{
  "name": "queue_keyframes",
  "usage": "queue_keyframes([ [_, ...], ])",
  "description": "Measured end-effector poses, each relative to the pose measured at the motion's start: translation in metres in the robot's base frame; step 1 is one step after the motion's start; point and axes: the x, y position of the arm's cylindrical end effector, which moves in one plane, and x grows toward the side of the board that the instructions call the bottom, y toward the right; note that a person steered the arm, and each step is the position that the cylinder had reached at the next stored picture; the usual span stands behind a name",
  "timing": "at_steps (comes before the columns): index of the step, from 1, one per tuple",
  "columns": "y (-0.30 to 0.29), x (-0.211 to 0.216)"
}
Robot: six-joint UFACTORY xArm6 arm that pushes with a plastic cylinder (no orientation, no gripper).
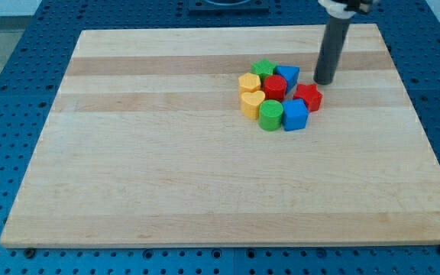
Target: Move red star slightly up
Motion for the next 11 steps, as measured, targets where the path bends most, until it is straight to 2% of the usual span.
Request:
queue_keyframes([
  [3, 0.006, 0.069],
  [11, -0.037, 0.063],
])
